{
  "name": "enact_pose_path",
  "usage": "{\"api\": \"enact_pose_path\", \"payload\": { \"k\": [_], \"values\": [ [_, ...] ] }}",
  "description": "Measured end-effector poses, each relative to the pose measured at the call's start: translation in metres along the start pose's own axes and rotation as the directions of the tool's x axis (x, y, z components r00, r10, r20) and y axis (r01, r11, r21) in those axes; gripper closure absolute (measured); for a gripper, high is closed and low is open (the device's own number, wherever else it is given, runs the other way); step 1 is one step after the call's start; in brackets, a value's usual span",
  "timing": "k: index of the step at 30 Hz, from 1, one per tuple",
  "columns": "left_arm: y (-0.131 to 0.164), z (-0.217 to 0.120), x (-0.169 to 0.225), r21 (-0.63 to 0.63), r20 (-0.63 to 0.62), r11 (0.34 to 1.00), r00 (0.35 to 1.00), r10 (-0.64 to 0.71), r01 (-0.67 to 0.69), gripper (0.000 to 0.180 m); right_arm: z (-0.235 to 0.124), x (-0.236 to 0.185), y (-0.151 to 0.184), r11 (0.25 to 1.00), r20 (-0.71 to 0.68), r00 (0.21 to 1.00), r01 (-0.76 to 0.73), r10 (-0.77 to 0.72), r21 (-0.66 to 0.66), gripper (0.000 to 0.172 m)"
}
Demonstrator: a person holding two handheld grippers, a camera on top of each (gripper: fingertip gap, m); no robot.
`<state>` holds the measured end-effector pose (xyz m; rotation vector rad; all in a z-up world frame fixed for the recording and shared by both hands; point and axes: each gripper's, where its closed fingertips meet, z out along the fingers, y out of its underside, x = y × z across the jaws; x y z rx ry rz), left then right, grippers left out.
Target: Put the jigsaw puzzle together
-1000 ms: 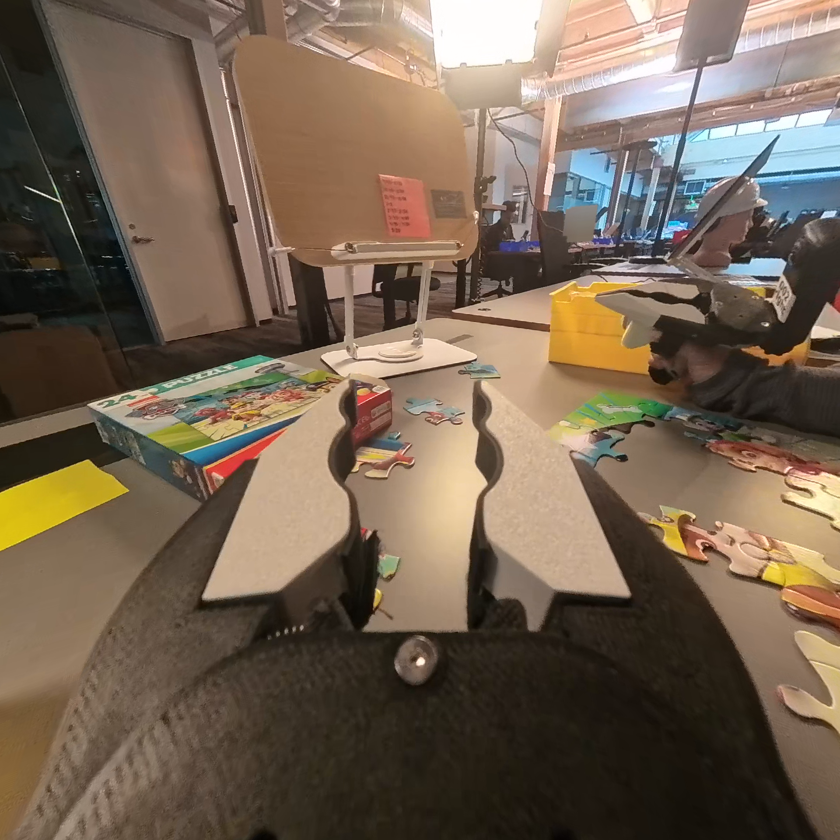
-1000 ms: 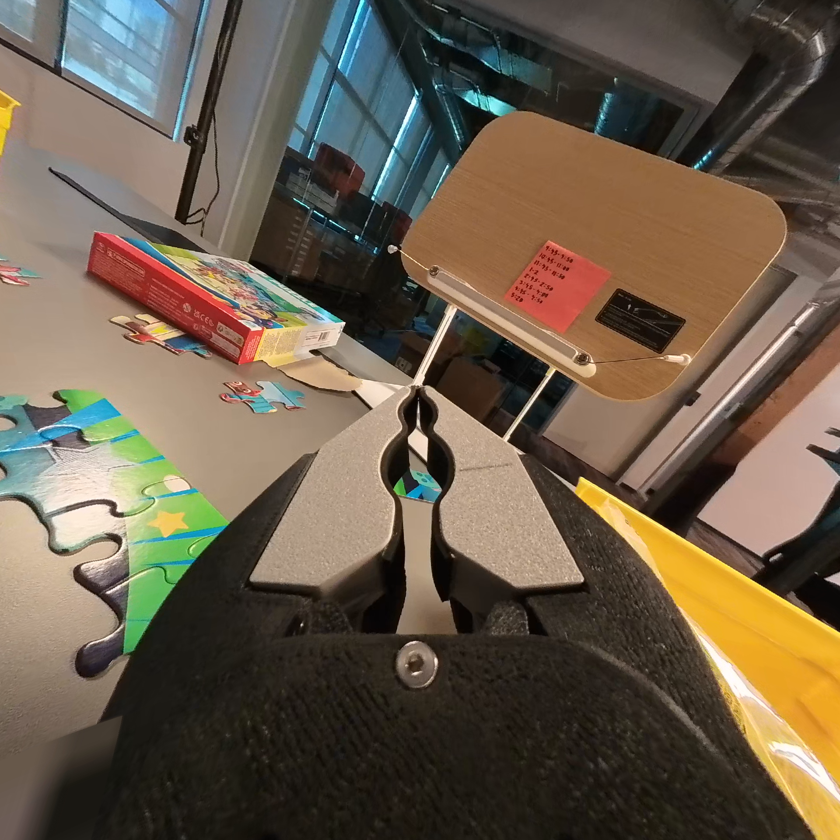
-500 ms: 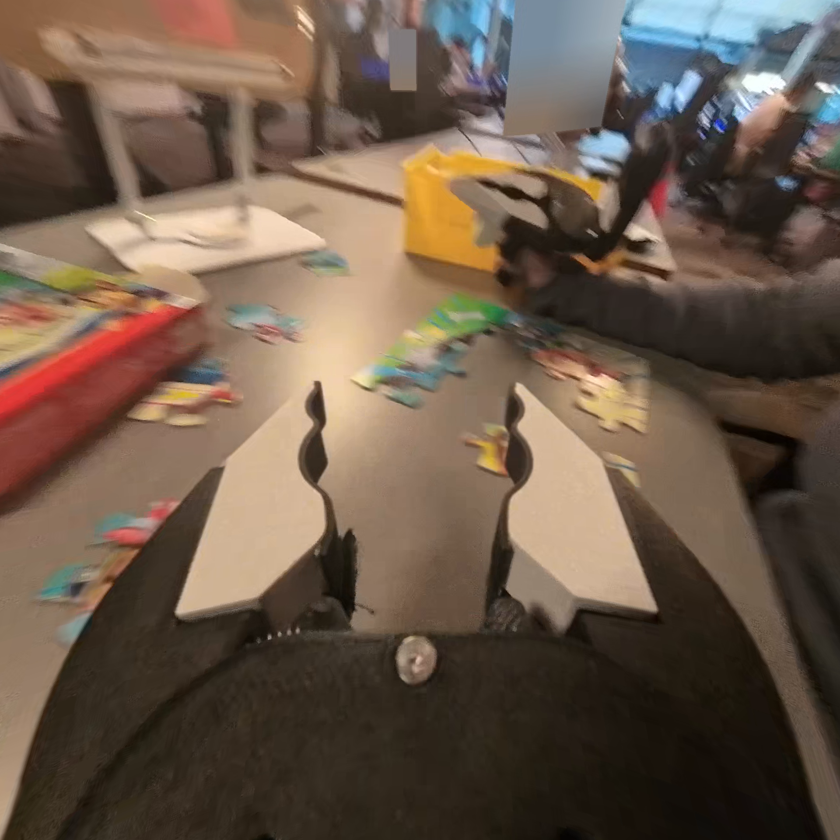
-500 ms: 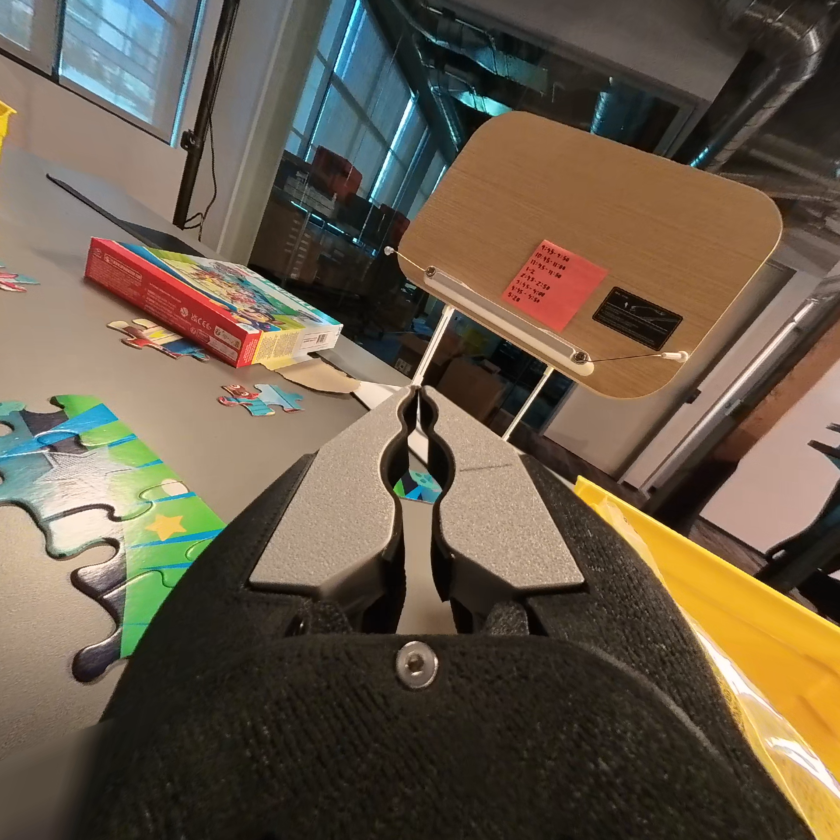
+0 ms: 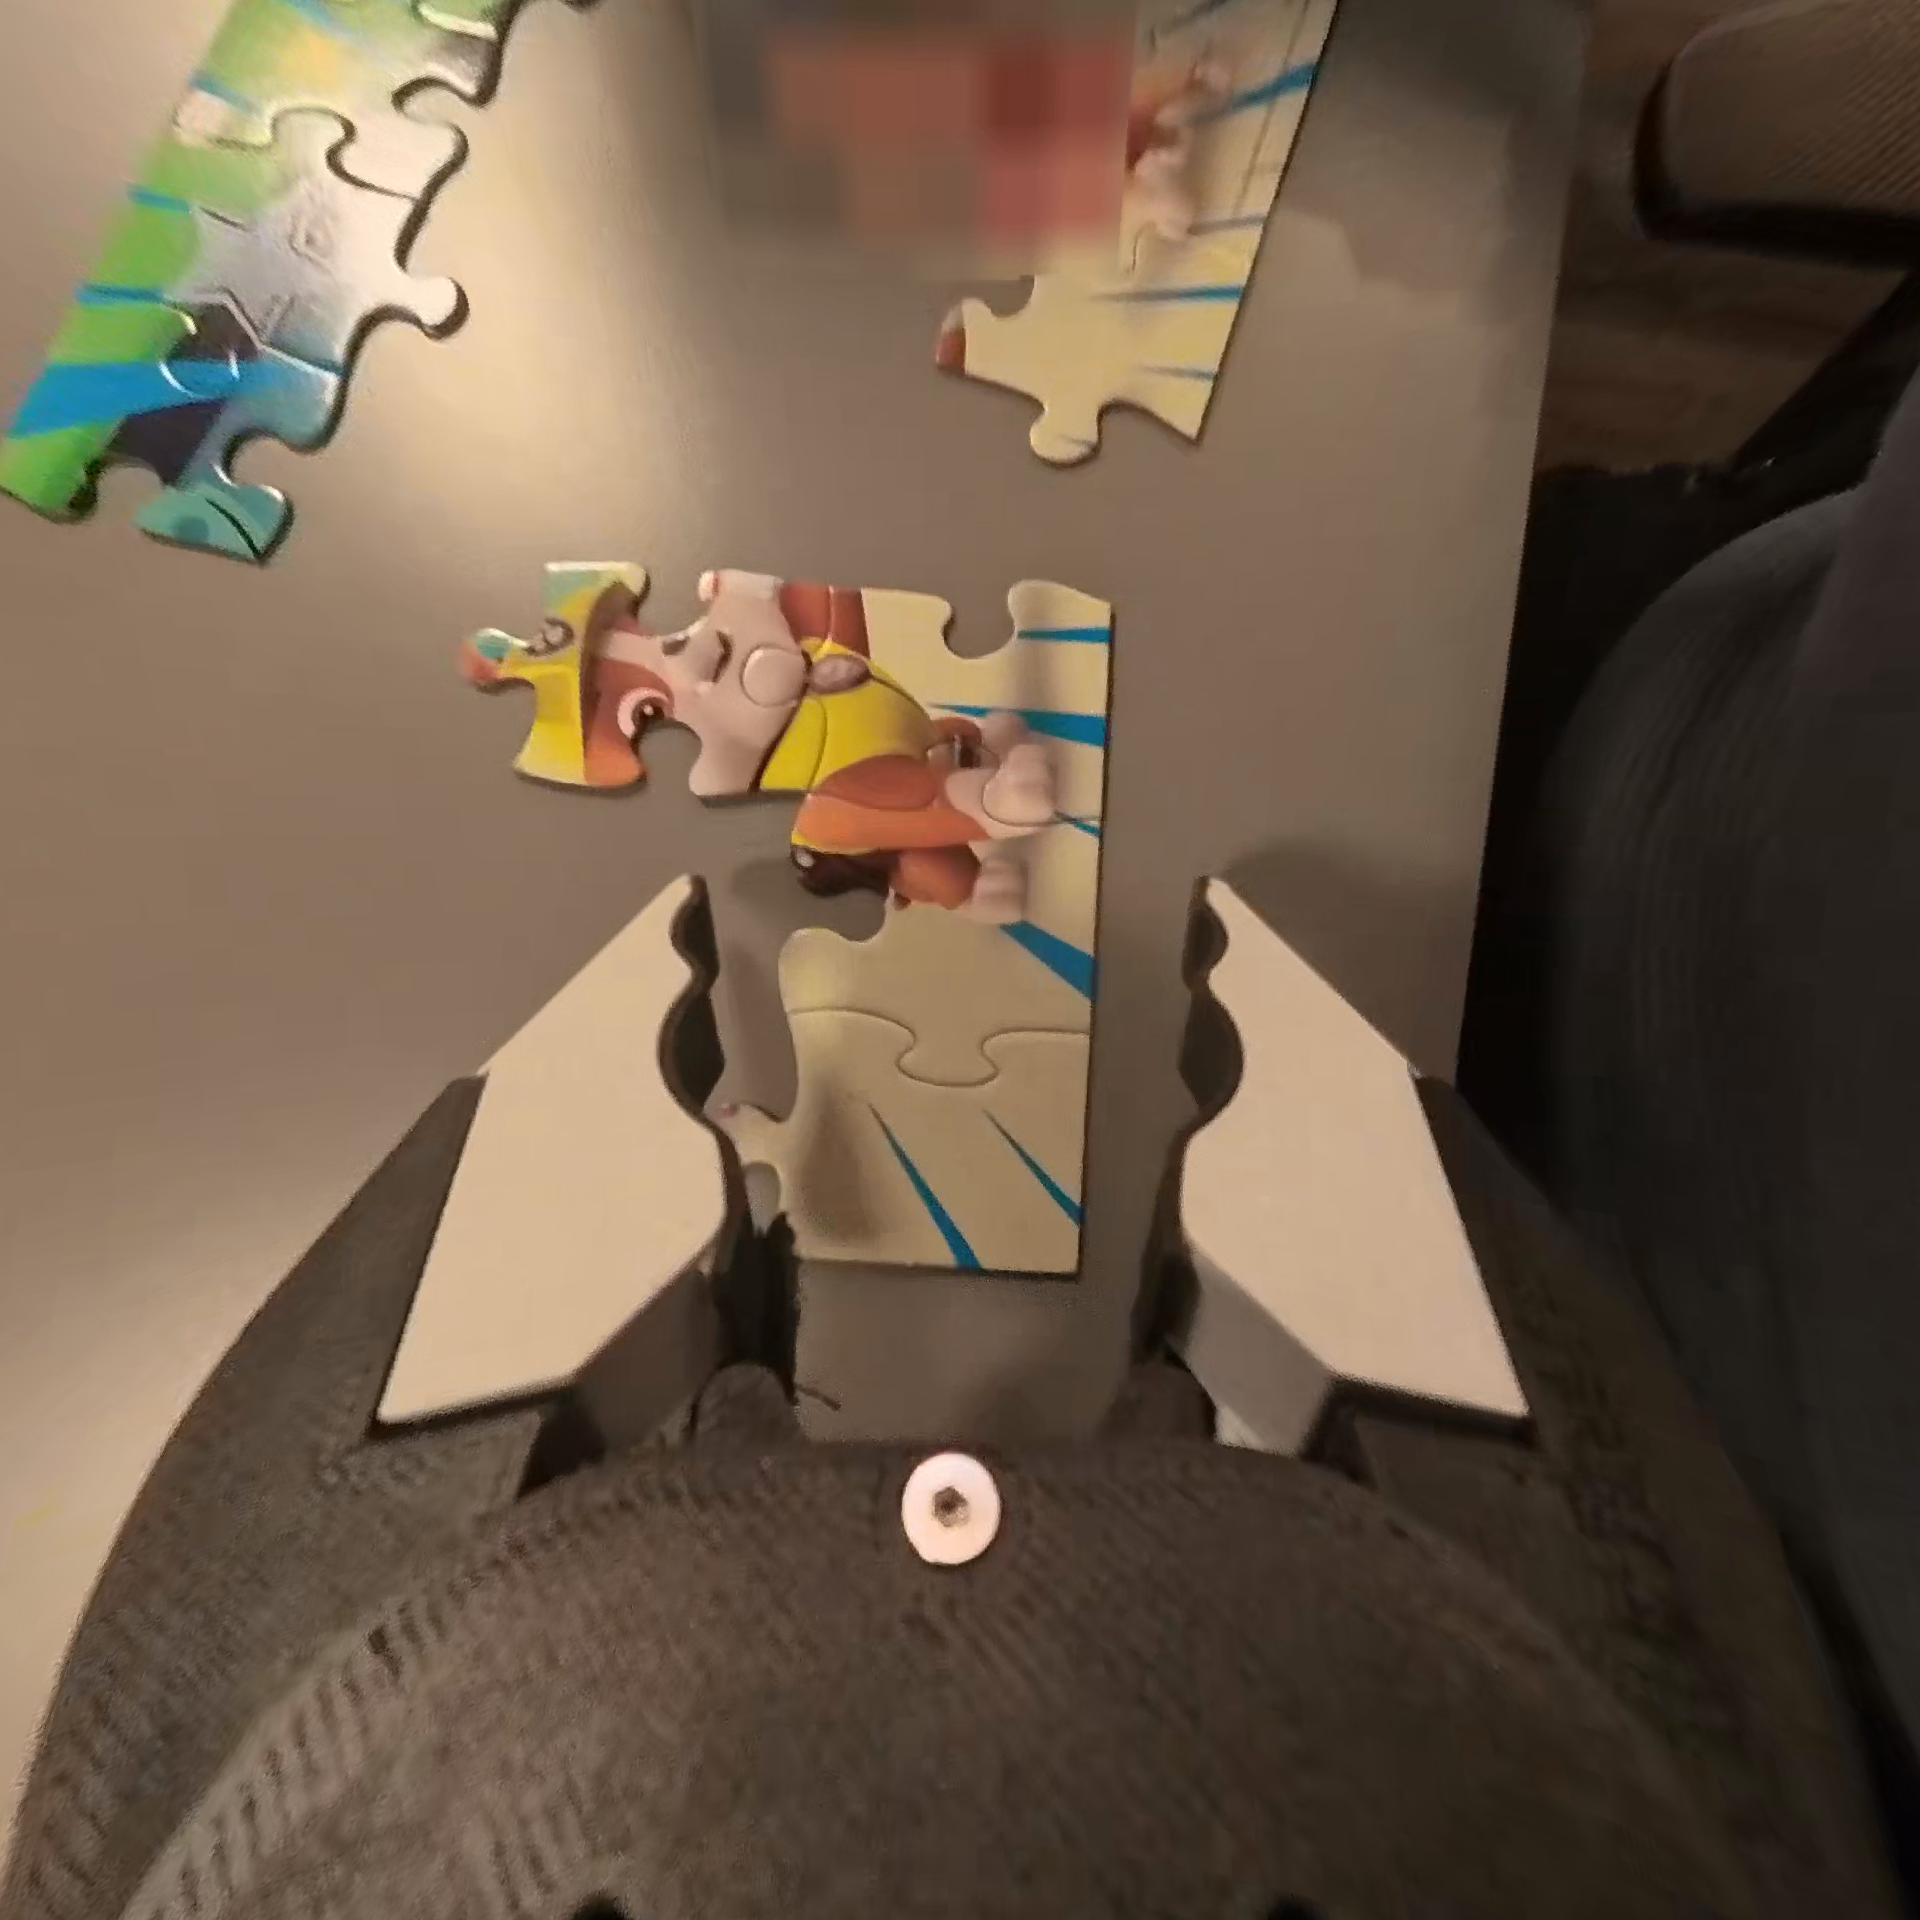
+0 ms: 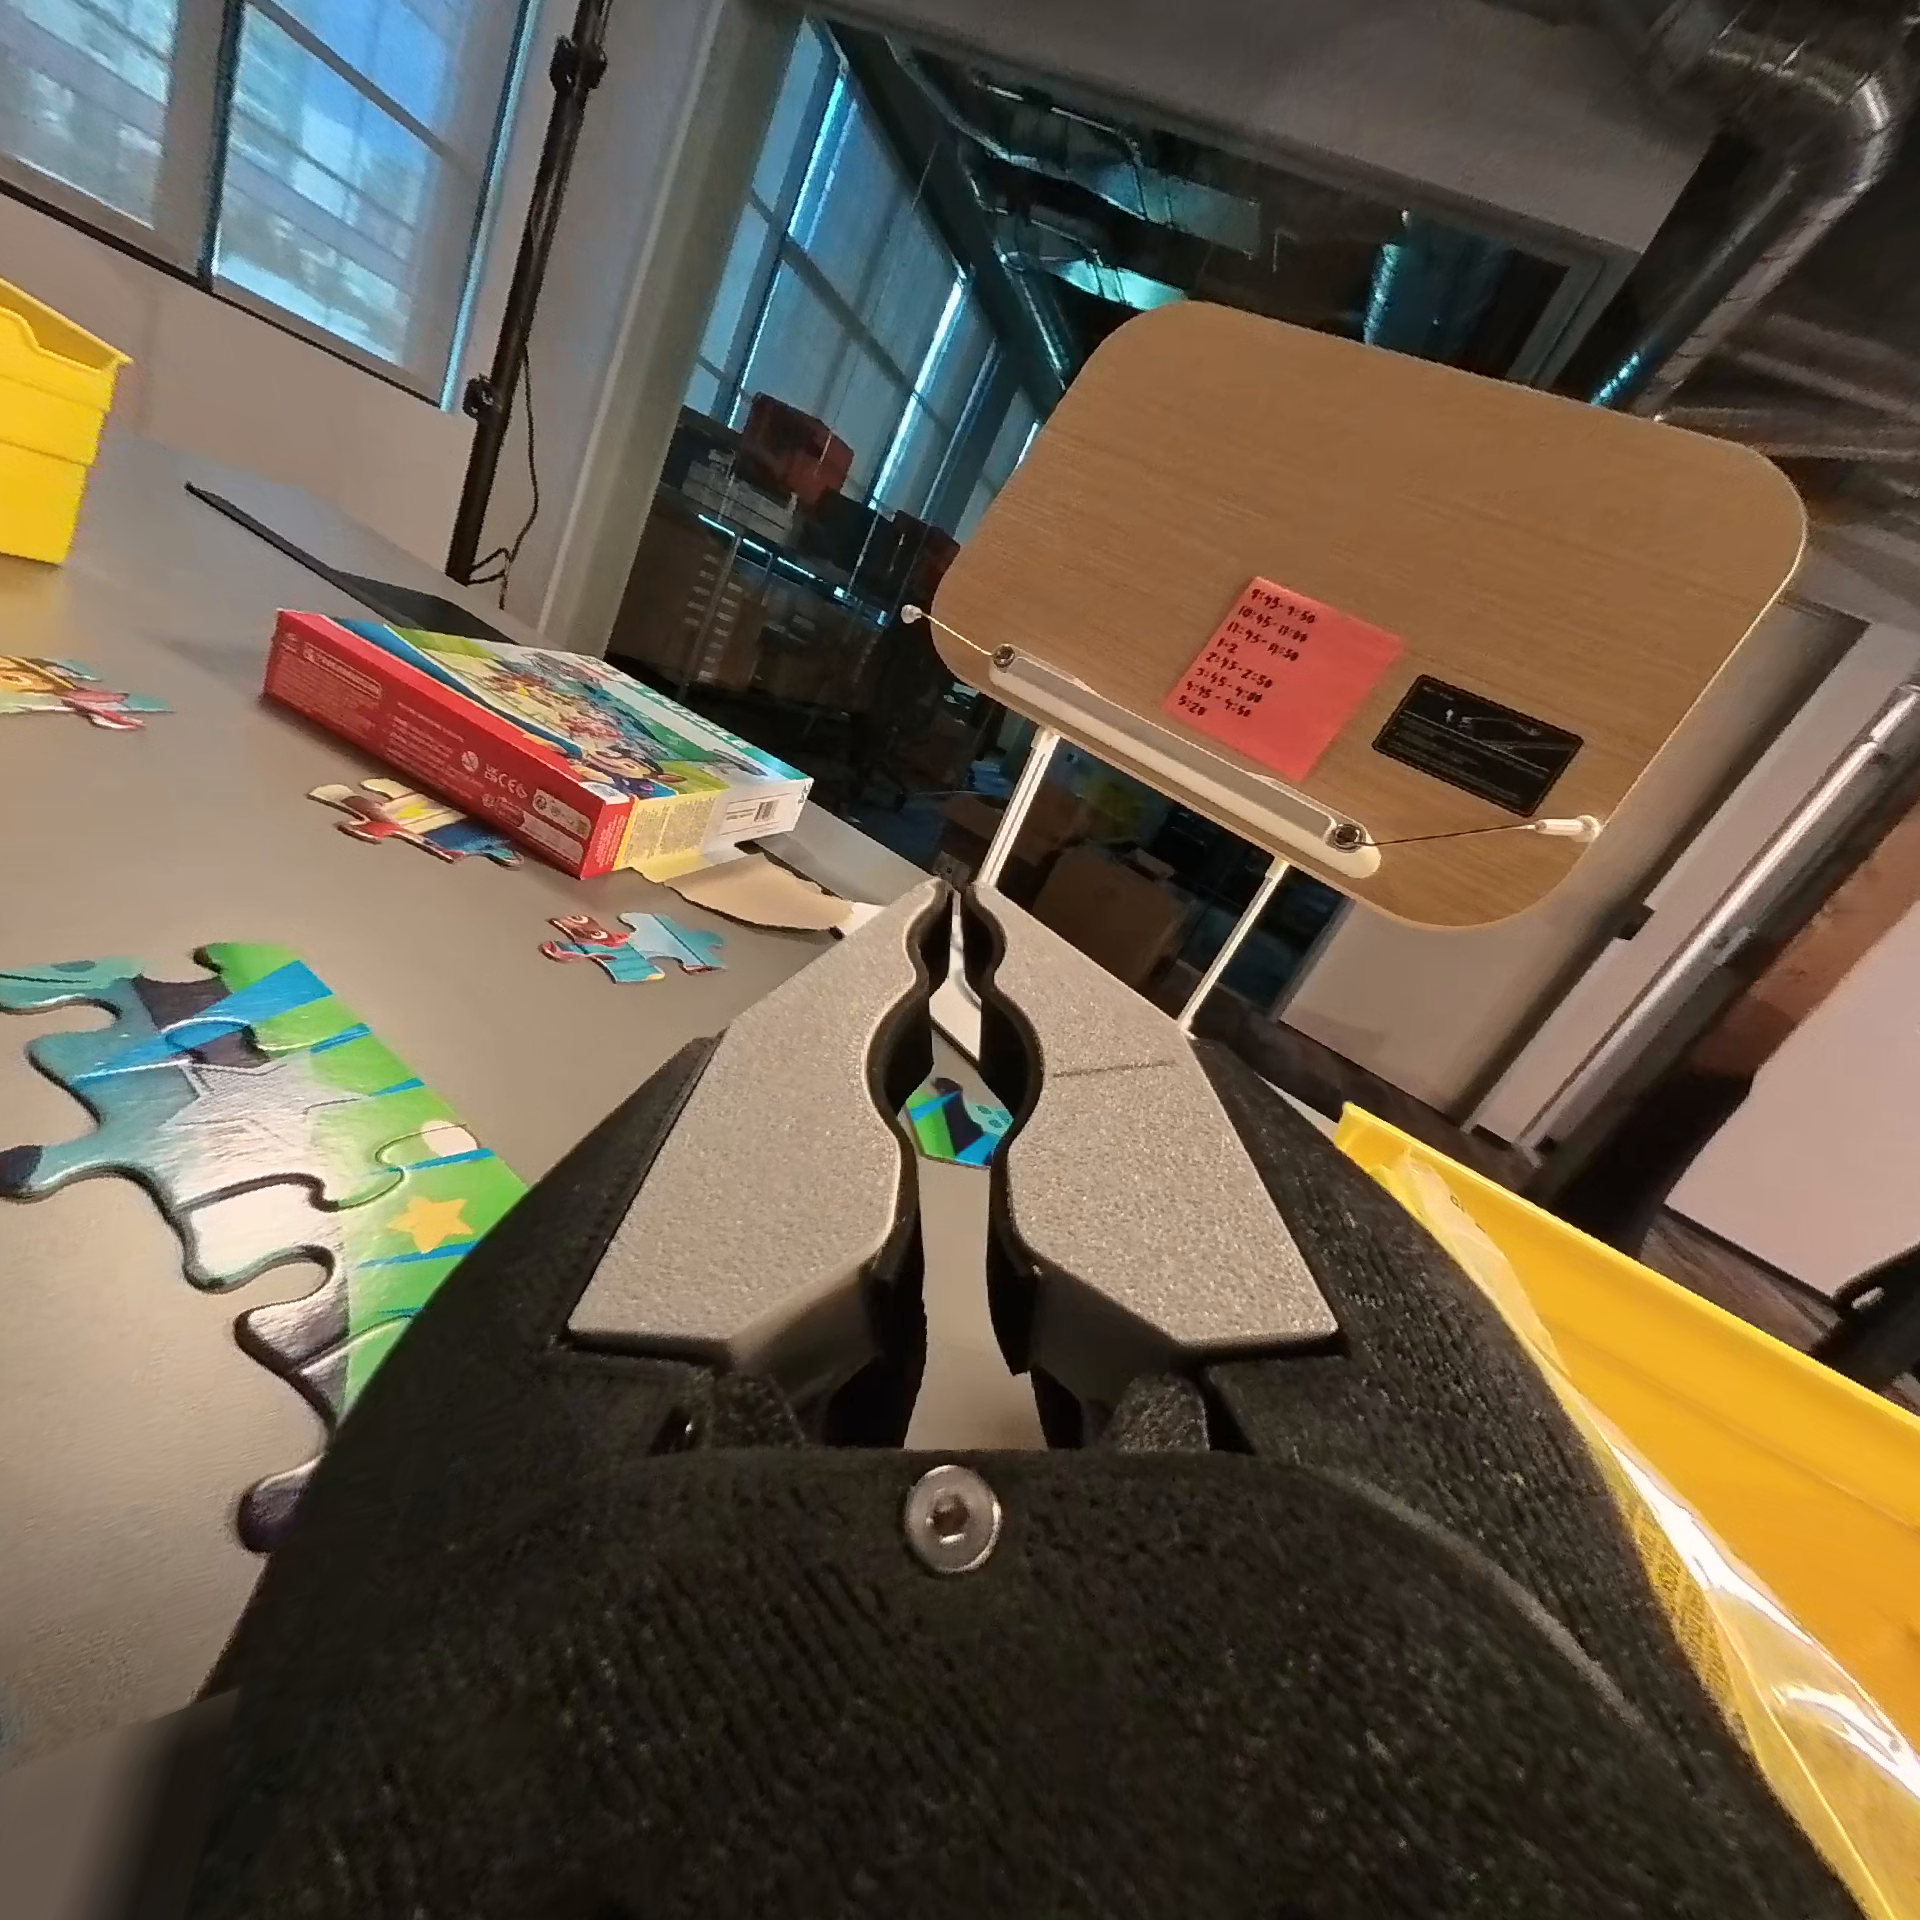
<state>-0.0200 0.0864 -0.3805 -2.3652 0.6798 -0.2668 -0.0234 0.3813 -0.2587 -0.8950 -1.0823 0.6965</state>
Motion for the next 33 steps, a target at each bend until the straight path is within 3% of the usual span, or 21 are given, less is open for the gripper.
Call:
{"api": "enact_pose_path", "payload": {
  "k": [6, 15, 21, 26, 28, 30, 33],
  "values": [
    [0.008, 0.002, 0.004, -0.097, 0.004, 0.995, 1.0, 0.009, -0.009, 0.096, 0.0, 0.0, -0.001, 0.999, 0.015, 0.999, -0.036, 0.036, 0.012, 0.172],
    [0.001, 0.005, 0.008, -0.154, -0.057, 0.984, 0.995, 0.085, -0.093, 0.14, -0.002, 0.003, -0.003, 0.994, 0.027, 0.994, -0.109, 0.108, 0.03, 0.171],
    [-0.004, 0.009, 0.01, -0.133, -0.054, 0.982, 0.99, 0.13, -0.136, 0.142, -0.002, 0.003, -0.004, 0.99, 0.04, 0.99, -0.138, 0.137, 0.032, 0.17],
    [-0.009, 0.012, 0.014, -0.067, -0.026, 0.975, 0.978, 0.209, -0.21, 0.166, -0.002, -0.002, -0.005, 0.988, 0.067, 0.987, -0.15, 0.148, 0.03, 0.167],
    [-0.01, 0.012, 0.012, -0.063, 0.004, 0.972, 0.974, 0.228, -0.227, 0.162, -0.001, -0.019, -0.007, 0.986, 0.176, 0.971, -0.167, 0.163, 0.005, 0.162],
    [-0.009, 0.01, 0.008, -0.067, 0.032, 0.975, 0.976, 0.216, -0.214, 0.152, -0.005, -0.058, -0.013, 0.981, 0.406, 0.894, -0.182, 0.19, -0.059, 0.152],
    [-0.001, 0.003, 0.002, -0.074, 0.044, 0.987, 0.988, 0.15, -0.146, 0.13, -0.028, -0.126, -0.023, 0.961, 0.721, 0.637, -0.141, 0.273, -0.239, 0.146]
  ]
}}
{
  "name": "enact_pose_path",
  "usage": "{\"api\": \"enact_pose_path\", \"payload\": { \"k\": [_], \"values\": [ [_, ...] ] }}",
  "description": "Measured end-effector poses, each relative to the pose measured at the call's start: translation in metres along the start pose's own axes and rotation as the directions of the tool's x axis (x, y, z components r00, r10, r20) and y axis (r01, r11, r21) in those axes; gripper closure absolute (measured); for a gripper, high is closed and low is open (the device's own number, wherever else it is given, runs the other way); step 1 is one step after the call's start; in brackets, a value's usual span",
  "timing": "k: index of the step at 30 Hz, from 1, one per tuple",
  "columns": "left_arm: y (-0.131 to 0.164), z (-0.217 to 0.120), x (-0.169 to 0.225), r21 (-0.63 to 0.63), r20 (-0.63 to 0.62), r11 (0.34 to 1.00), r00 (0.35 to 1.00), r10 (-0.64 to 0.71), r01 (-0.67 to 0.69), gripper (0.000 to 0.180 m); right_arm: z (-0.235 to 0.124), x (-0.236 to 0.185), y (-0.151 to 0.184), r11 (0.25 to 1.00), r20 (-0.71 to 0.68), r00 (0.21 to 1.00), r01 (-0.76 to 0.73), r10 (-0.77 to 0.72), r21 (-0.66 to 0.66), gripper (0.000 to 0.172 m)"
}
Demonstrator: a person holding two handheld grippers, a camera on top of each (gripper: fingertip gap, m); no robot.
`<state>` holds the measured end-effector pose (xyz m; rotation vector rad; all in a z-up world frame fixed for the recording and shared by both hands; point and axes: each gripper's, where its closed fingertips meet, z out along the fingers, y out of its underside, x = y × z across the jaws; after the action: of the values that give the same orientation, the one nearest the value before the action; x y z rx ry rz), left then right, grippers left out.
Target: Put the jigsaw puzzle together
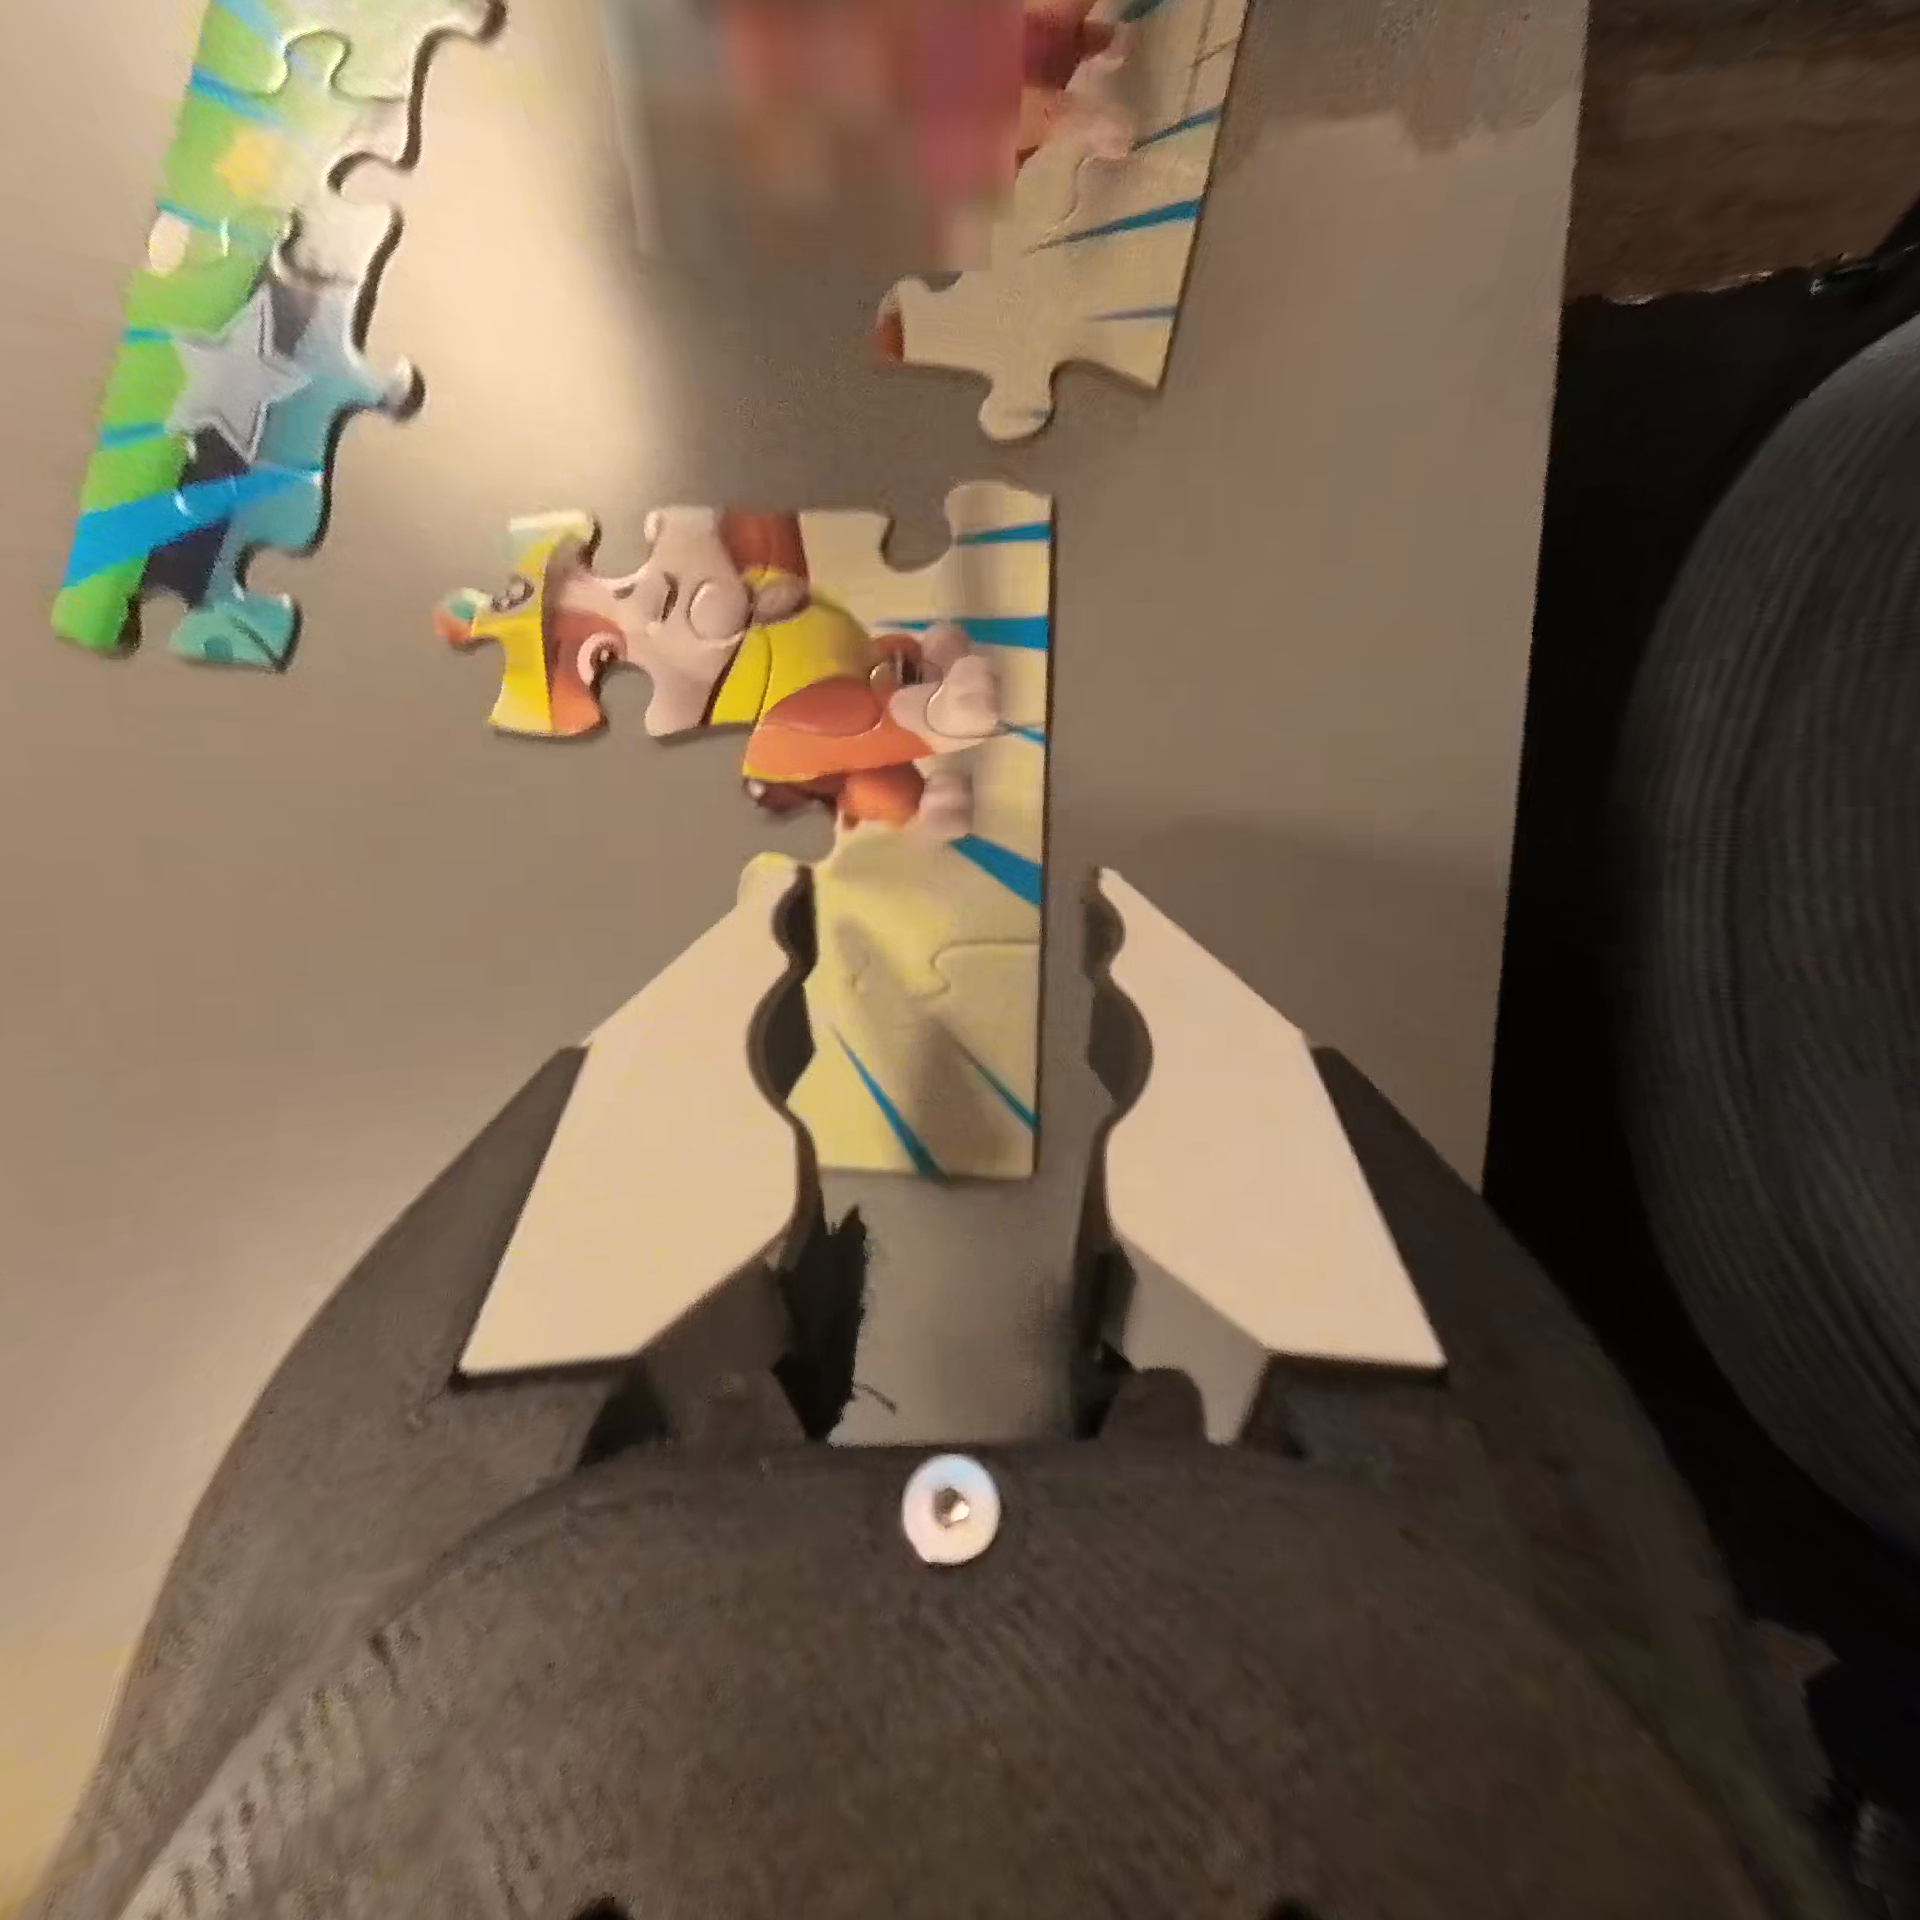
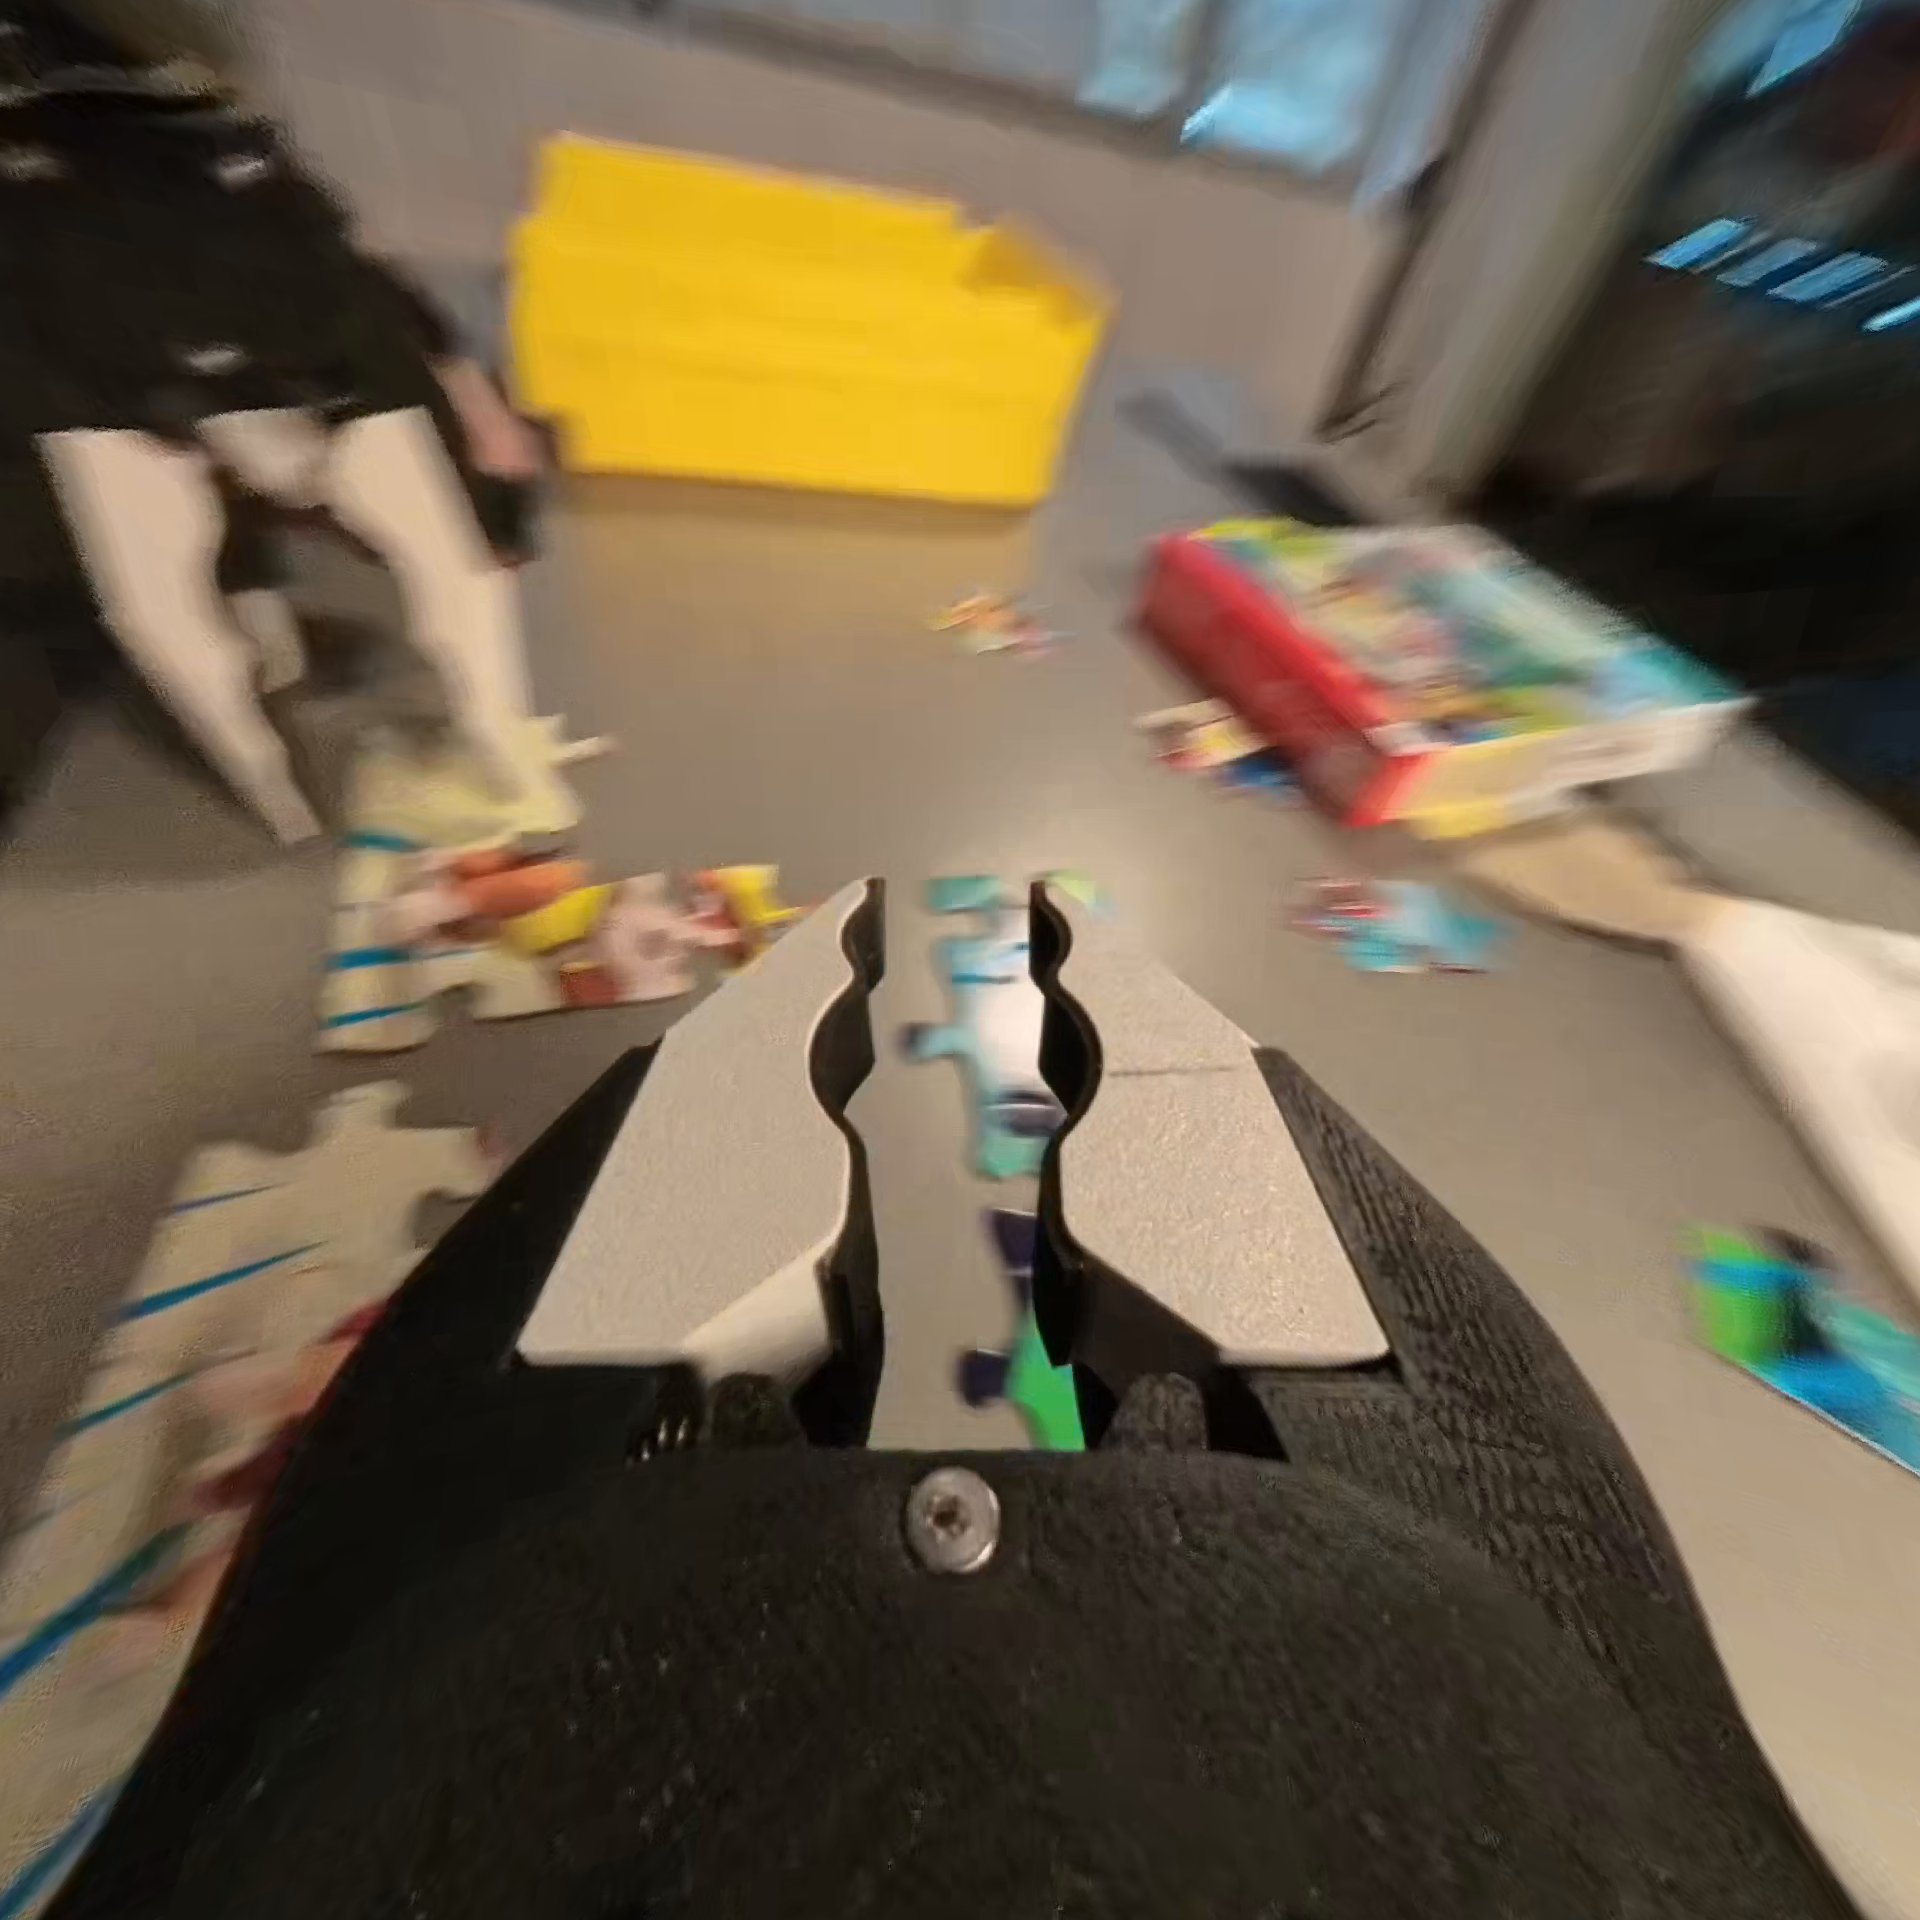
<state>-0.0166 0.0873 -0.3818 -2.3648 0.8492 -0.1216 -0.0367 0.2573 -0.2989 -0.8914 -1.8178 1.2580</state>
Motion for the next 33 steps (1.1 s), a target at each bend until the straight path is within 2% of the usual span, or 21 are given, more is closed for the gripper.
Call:
{"api": "enact_pose_path", "payload": {
  "k": [2, 4, 8, 11, 17, 21, 23, 27, 30, 33],
  "values": [
    [0.01, -0.005, -0.001, -0.007, -0.017, 0.997, 0.997, -0.074, 0.073, 0.117, 0.018, -0.038, 0.01, 0.987, 0.205, 0.976, -0.043, 0.075, -0.155, 0.139],
    [0.02, -0.01, -0.003, -0.018, -0.024, 0.99, 0.99, -0.142, 0.142, 0.105, 0.029, -0.066, 0.024, 0.947, 0.334, 0.927, -0.059, 0.169, -0.316, 0.12],
    [0.035, -0.019, -0.008, -0.031, 0.002, 0.983, 0.983, -0.182, 0.182, 0.103, 0.036, -0.096, 0.046, 0.873, 0.437, 0.869, 0.011, 0.233, -0.487, 0.113],
    [0.038, -0.021, -0.006, -0.035, -0.012, 0.98, 0.981, -0.195, 0.194, 0.105, 0.033, -0.111, 0.045, 0.856, 0.459, 0.852, 0.027, 0.25, -0.517, 0.112],
    [0.04, -0.024, -0.021, -0.035, 0.061, 0.989, 0.988, -0.143, 0.146, 0.09, 0.016, -0.132, 0.035, 0.87, 0.393, 0.895, 0.014, 0.209, -0.493, 0.112],
    [0.038, -0.017, -0.023, -0.002, -0.04, 0.984, 0.983, -0.18, 0.18, 0.086, -0.001, -0.14, 0.028, 0.895, 0.311, 0.927, -0.052, 0.208, -0.443, 0.113],
    [0.032, -0.016, -0.026, 0.046, -0.083, 0.979, 0.978, -0.193, 0.197, 0.092, -0.008, -0.142, 0.026, 0.9, 0.266, 0.94, -0.085, 0.215, -0.426, 0.114],
    [0.029, -0.013, -0.026, 0.037, -0.093, 0.99, 0.987, -0.129, 0.133, 0.106, -0.014, -0.153, 0.029, 0.892, 0.206, 0.951, -0.123, 0.231, -0.435, 0.117],
    [0.02, -0.008, -0.018, 0.052, -0.115, 0.995, 0.99, -0.084, 0.09, 0.11, -0.01, -0.16, 0.042, 0.837, 0.149, 0.948, -0.167, 0.282, -0.522, 0.125],
    [0.015, -0.005, -0.012, 0.058, -0.135, 0.996, 0.989, -0.058, 0.066, 0.113, 0.001, -0.16, 0.047, 0.827, 0.141, 0.965, -0.11, 0.222, -0.552, 0.13]
  ]
}}
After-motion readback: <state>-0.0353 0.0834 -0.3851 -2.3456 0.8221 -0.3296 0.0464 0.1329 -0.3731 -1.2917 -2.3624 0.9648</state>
